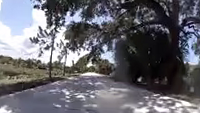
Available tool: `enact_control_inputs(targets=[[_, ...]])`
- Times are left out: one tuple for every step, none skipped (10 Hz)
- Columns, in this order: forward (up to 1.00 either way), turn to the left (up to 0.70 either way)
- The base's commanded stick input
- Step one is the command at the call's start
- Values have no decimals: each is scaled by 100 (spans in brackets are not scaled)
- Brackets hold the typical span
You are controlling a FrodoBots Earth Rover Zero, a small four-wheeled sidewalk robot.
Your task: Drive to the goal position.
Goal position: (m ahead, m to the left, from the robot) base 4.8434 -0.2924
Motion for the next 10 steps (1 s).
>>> enact_control_inputs(targets=[[85,0],[85,0],[85,0],[85,0],[85,0],[85,0],[85,0],[85,0],[85,0],[85,0]])
